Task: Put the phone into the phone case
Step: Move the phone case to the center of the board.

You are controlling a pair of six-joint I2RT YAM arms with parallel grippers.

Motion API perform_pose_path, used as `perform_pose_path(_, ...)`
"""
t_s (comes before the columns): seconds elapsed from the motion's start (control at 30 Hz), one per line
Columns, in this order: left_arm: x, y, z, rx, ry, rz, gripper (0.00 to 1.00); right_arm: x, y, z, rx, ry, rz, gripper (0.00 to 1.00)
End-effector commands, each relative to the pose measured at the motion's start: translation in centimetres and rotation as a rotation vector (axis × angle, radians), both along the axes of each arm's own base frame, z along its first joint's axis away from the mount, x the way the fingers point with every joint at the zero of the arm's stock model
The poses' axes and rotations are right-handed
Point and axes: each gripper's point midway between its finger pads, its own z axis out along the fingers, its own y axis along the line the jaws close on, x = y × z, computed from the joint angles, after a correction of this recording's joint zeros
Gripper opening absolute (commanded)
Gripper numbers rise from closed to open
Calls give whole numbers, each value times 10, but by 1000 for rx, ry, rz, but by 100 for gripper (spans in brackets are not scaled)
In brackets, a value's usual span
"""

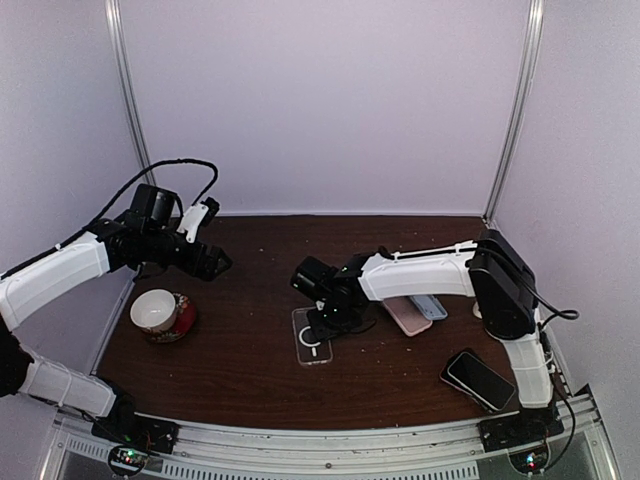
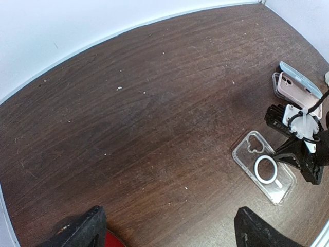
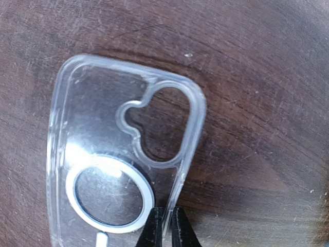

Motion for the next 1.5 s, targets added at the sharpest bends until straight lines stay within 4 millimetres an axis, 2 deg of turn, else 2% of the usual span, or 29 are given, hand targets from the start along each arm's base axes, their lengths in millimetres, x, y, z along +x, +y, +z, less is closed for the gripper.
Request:
perform_pose_path(0.0, 3, 1, 6, -9, -20, 6, 90, -14, -36, -10, -116, 58, -1, 6)
perform_pose_path(0.23, 2, -1, 7, -17, -18, 0, 90, -22, -57, 0, -154, 55, -19, 5)
perform_pose_path(0.33, 2, 0, 7, -15, -20, 0, 90, -25, -58, 1, -142, 61, -22, 7)
perform_pose_path(0.4, 2, -1, 7, -17, -17, -3, 91, -28, -56, 8, -121, 79, -3, 18)
perform_pose_path(0.5, 2, -2, 6, -20, -15, -5, 91, -29, -72, 29, -112, 82, 5, 52)
perform_pose_path(0.57, 2, -3, 7, -24, -16, -9, 91, -32, -101, 42, -131, 103, -19, 71)
perform_pose_path(0.63, 1, -3, 9, -27, -18, -11, 91, -42, -142, 50, -196, 146, -58, 88)
perform_pose_path(0.67, 1, -2, 8, -25, -18, -9, 91, -50, -159, 55, -218, 174, -68, 96)
perform_pose_path(0.7, 1, -2, 8, -26, -19, -9, 90, -60, -176, 58, -245, 209, -73, 99)
perform_pose_path(0.77, 1, -3, 9, -29, -18, -13, 91, -81, -197, 67, -250, 299, -45, 100)
perform_pose_path(0.83, 0, -5, 8, -34, -13, -19, 90, -93, -217, 78, -255, 358, -47, 99)
perform_pose_path(0.93, -1, -8, 9, -50, -5, -31, 90, -93, -237, 90, -230, 375, -108, 100)
perform_pose_path(1.0, -1, -8, 9, -50, -7, -33, 90, -88, -244, 89, -173, 363, -203, 99)
perform_pose_path(1.1, -2, -7, 10, -51, -10, -31, 90, -93, -276, 77, -176, 322, -394, 99)
perform_pose_path(1.27, -2, -11, 8, -66, 7, -39, 90, -106, -320, 89, -191, 182, -626, 99)
perform_pose_path(1.37, -4, -14, 8, -83, 15, -48, 90, -111, -323, 83, -92, 158, -708, 99)
perform_pose_path(1.47, -5, -17, 7, -88, 19, -64, 87, -108, -316, 78, -78, 180, -619, 100)
